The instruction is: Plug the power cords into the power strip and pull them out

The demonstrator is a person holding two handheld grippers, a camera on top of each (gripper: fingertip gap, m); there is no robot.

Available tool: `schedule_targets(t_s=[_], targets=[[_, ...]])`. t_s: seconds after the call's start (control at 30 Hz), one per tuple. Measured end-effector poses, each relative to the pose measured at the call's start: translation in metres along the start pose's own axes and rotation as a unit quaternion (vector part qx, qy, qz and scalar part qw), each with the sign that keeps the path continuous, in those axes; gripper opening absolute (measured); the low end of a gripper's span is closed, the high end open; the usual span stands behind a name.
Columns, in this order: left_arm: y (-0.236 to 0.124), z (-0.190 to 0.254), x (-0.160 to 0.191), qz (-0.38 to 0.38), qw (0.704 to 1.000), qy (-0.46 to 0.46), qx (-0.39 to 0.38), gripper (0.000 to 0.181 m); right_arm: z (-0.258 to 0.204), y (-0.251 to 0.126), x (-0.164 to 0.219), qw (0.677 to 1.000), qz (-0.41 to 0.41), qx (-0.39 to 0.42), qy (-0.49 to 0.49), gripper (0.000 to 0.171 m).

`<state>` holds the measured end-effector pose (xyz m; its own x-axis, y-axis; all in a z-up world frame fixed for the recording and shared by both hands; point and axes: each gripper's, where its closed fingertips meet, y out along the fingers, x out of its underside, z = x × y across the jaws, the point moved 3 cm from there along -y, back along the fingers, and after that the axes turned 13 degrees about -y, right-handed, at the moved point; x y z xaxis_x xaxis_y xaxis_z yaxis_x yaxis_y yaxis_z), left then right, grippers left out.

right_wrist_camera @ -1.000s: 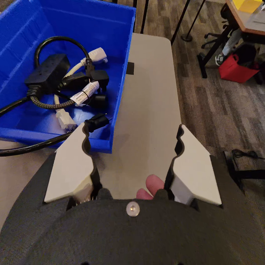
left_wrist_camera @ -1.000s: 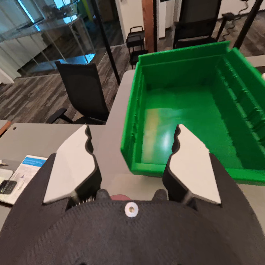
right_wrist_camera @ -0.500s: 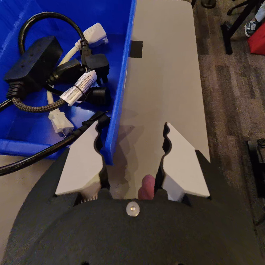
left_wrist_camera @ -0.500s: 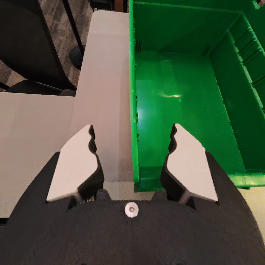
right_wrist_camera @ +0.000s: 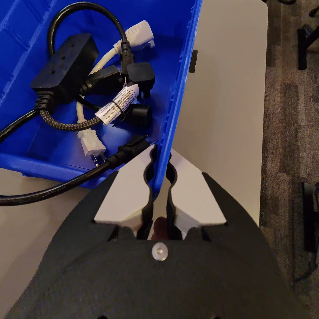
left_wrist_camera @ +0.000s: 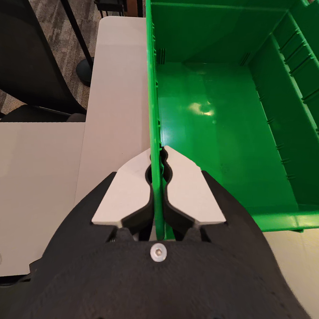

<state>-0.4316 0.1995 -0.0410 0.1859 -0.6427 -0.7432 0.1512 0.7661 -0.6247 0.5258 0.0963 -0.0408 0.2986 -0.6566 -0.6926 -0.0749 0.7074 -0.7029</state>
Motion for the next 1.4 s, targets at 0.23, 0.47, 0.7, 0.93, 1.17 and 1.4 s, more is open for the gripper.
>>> schedule_targets(t_s=[0.23,0.47,0.7,0.93,1.17,1.4], targets=[[-0.002,0.005,0.003,0.001,1.000,0.000,0.012,0.003,0.002,0.002,-0.001,1.000,-0.004,-0.011,0.000,0.004],[-0.011,0.014,0.013,-0.001,1.000,0.011,0.022,0.003,-0.001,0.000,-0.001,1.000,-0.018,-0.017,-0.019,0.003],[-0.028,0.022,0.017,0.040,0.997,0.001,0.058,0.005,-0.014,-0.007,0.003,1.000,-0.020,-0.010,-0.011,0.003],[-0.038,0.032,0.025,0.039,0.997,0.021,0.070,0.005,-0.035,-0.018,0.009,1.000,-0.016,-0.002,0.004,0.003],[-0.051,0.041,0.027,0.068,0.993,0.019,0.097,0.006,-0.068,-0.032,0.016,1.000,-0.010,-0.005,0.008,0.003],[-0.059,0.052,0.036,0.087,0.989,0.017,0.115,0.006,-0.110,-0.044,0.018,1.000,-0.008,-0.025,-0.006,0.004]])
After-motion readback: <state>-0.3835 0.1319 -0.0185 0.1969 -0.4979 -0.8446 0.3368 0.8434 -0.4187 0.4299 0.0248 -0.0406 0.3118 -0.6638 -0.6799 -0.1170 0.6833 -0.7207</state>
